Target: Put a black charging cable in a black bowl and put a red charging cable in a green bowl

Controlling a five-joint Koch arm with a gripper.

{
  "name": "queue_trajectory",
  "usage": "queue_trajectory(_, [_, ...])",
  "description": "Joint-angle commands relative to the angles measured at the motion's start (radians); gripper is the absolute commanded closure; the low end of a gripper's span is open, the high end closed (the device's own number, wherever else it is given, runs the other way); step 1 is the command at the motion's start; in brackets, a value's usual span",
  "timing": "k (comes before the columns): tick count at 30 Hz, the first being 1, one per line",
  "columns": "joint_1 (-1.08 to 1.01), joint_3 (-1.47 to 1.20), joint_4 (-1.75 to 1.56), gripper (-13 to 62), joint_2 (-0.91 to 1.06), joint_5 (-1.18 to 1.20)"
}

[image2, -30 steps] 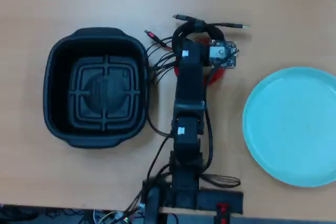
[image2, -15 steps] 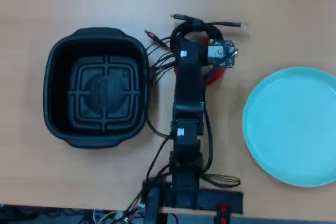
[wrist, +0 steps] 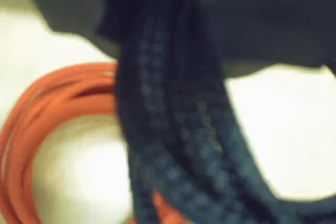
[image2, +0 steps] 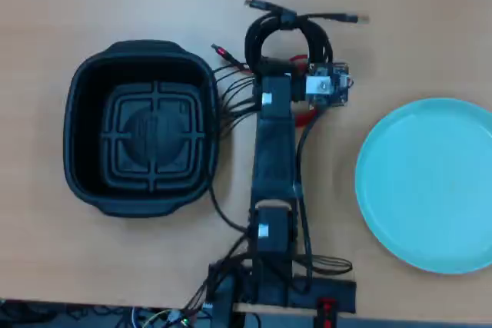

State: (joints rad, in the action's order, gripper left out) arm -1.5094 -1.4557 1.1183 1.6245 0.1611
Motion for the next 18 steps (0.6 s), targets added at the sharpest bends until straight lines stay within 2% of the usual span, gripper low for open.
queue_trajectory(1, [0.002,0.288,-0.029,56.4,0.155,-0.012])
queue_trajectory(5, [0.009,0.279,-0.017,56.4,0.291,0.006])
queue_trajectory(9, [0.101,0.275,-0.011,56.4,0.419,0.021])
queue_trajectory(18, [0.443,0.238,-0.028,56.3,0.431,0.015])
